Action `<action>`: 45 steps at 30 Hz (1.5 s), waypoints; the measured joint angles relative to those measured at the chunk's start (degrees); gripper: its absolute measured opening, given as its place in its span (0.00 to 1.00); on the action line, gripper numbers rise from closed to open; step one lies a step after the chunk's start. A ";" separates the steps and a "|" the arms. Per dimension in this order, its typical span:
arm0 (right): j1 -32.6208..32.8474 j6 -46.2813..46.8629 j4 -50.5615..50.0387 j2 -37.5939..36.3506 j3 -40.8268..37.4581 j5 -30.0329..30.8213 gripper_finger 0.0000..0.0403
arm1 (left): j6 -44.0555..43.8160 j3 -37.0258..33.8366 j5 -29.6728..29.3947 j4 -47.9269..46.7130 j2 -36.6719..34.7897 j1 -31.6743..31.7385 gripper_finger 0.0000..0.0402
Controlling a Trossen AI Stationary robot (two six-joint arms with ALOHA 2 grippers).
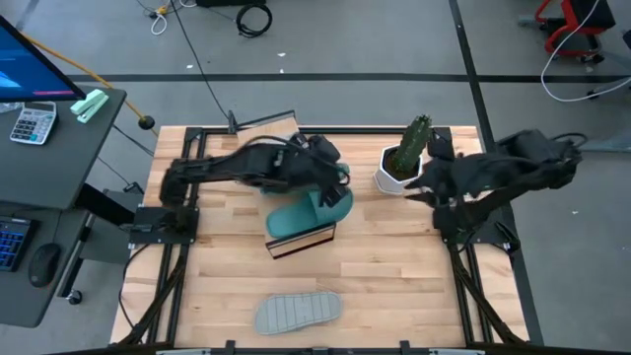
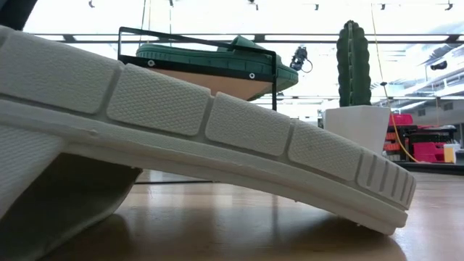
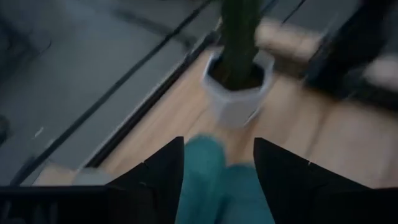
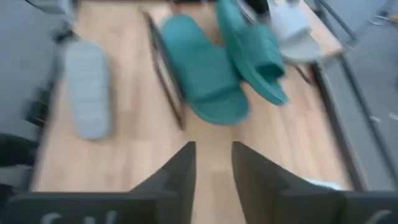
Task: Pick and place slides into the shelf
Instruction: Put the green slipper on the shelf
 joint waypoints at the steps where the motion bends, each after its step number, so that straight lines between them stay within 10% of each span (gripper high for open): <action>1: -0.69 -0.93 -1.03 0.49 0.00 0.51 0.31 | 1.03 0.00 0.13 2.02 -1.21 -0.36 0.48; 12: -11.46 -8.43 -7.09 0.12 0.00 1.45 0.42 | 7.79 -1.43 1.03 19.37 -5.75 -4.71 0.41; 24: -16.24 -7.52 -7.11 -6.42 0.02 -0.22 0.41 | 13.30 -30.78 33.57 76.55 -6.78 -2.74 0.34; 45: -16.35 -22.29 17.38 0.93 -17.94 -2.99 0.41 | 8.91 -78.47 20.46 89.92 -45.38 -1.24 0.21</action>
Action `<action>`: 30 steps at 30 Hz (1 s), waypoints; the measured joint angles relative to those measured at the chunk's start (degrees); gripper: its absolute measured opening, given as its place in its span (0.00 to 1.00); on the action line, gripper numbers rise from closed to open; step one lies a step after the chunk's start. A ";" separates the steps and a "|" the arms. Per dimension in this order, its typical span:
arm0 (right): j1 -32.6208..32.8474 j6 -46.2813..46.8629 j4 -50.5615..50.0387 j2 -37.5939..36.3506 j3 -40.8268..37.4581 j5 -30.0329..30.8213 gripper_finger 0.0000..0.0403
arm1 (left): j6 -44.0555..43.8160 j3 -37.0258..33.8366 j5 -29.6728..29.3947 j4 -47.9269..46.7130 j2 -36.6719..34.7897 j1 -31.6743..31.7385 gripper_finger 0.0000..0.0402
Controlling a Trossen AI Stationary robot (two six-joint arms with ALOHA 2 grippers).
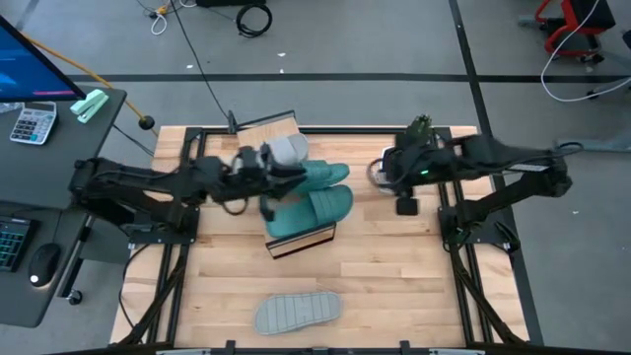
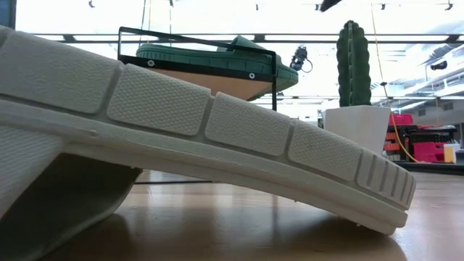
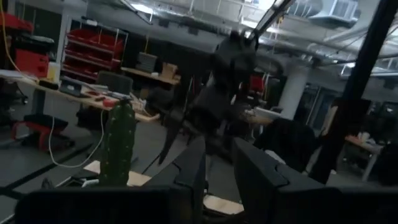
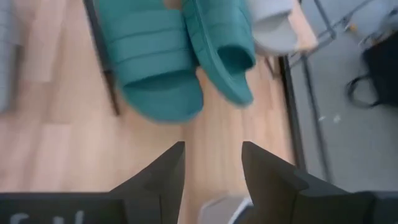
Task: Pick and place slides into the shelf
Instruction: Put the green slipper on the shelf
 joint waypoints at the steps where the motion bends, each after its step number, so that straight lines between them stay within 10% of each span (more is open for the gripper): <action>1: 0.00 -2.33 1.52 1.07 -0.58 0.63 0.41 | -0.27 -1.17 -0.08 0.15 -1.62 -0.02 0.21; 17: -1.34 -27.52 14.86 14.47 -1.12 6.62 0.63 | -4.57 -11.88 -1.02 -3.92 -18.52 0.02 0.20; 30: -5.77 -27.42 16.10 18.77 -1.09 6.36 0.46 | -6.38 -11.91 -1.00 -5.75 -20.27 0.02 0.20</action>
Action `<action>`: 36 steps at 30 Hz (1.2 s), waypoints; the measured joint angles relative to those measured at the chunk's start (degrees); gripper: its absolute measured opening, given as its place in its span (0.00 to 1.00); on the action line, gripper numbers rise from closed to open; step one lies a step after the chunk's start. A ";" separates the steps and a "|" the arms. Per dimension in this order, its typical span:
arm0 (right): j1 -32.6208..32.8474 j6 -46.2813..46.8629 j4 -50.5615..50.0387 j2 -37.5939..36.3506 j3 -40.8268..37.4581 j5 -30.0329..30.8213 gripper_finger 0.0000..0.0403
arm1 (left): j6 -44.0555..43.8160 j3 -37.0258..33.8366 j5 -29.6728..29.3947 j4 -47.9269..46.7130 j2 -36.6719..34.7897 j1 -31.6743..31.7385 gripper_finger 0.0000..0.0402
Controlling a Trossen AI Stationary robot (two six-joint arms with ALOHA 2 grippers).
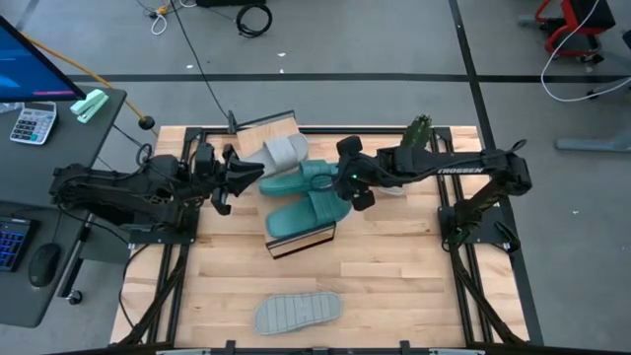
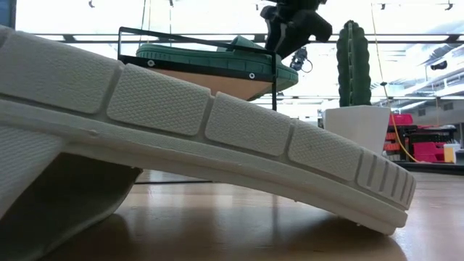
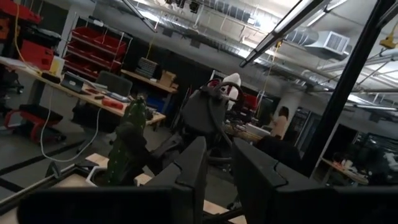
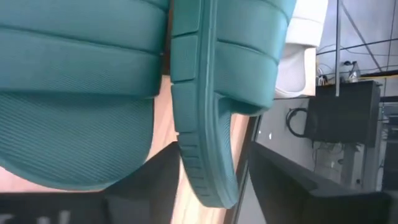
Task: Pick and place slides into the shelf
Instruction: Put the green slipper on the shelf
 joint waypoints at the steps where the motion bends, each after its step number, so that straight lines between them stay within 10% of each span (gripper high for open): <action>1: -0.29 -0.02 -0.02 0.02 0.00 -0.27 0.43 | -0.01 0.00 0.00 -0.40 0.00 0.00 0.20; 10: -0.68 -0.24 0.33 -0.02 0.00 -2.93 0.10 | -1.82 0.00 0.00 -1.02 0.06 -0.02 0.20; 36: -0.32 -8.27 3.09 0.44 -0.79 3.00 0.09 | -3.01 0.00 0.03 -2.36 0.09 -0.02 0.17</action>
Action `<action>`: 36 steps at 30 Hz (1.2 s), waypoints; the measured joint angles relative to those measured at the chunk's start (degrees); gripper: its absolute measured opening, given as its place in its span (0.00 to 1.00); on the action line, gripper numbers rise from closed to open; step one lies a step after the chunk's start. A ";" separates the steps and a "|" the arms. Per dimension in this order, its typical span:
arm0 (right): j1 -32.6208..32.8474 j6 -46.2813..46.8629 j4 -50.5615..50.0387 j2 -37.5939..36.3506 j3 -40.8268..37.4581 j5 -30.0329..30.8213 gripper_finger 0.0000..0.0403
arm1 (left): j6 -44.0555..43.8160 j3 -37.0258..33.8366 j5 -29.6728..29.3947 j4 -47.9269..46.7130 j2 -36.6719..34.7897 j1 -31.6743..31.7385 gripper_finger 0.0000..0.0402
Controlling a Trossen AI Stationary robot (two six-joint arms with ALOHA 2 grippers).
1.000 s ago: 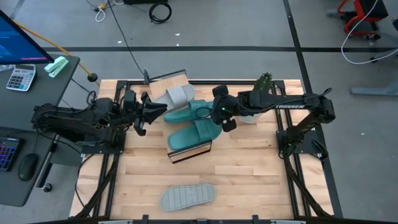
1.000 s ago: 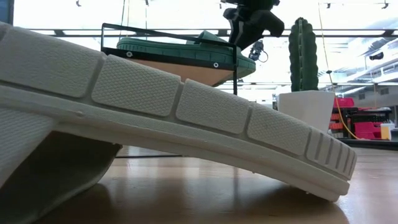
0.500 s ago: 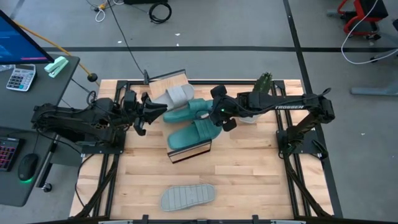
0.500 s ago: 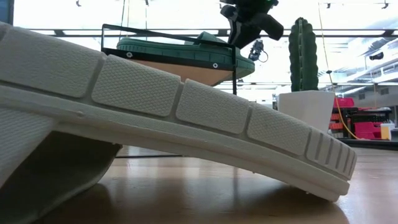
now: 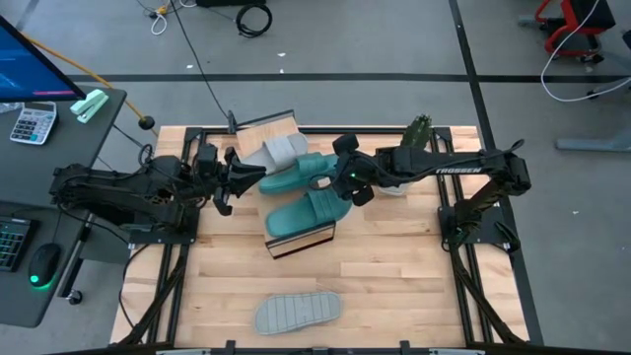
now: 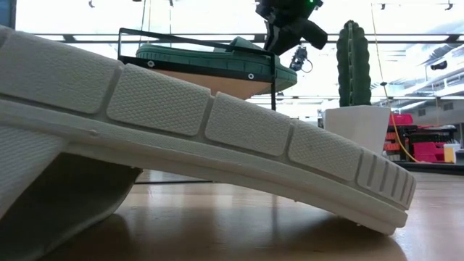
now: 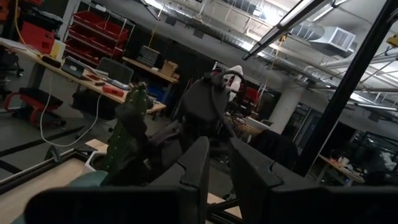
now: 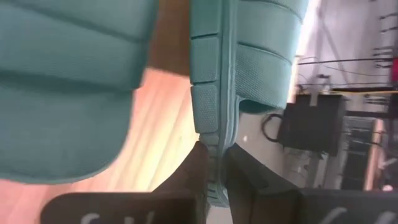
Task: Pick and place slides into the shelf
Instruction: Put the green slipper on the shelf
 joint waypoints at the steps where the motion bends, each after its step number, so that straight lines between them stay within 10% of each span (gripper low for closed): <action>1: 0.00 0.04 0.02 0.00 -0.61 -0.86 0.09 | 0.00 0.00 0.01 0.02 0.00 0.00 0.16; 36: -0.35 -8.94 5.45 0.20 -5.70 1.32 0.11 | -0.42 0.02 0.01 -0.07 0.00 0.00 0.16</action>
